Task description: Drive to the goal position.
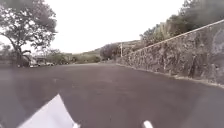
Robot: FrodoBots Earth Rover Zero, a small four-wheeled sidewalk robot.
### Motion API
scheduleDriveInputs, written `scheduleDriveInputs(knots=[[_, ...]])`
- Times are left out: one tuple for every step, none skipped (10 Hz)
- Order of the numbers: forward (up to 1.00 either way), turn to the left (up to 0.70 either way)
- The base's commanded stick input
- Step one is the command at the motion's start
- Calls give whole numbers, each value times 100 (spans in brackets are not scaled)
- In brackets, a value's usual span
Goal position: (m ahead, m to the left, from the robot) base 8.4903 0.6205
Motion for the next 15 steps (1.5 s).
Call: scheduleDriveInputs(knots=[[0, 0], [50, 0], [50, 0], [50, -3], [50, -22], [50, -40], [50, -50], [50, -50], [50, -50], [50, 0], [50, 0], [50, 0], [50, 0], [50, 0], [50, 0]])
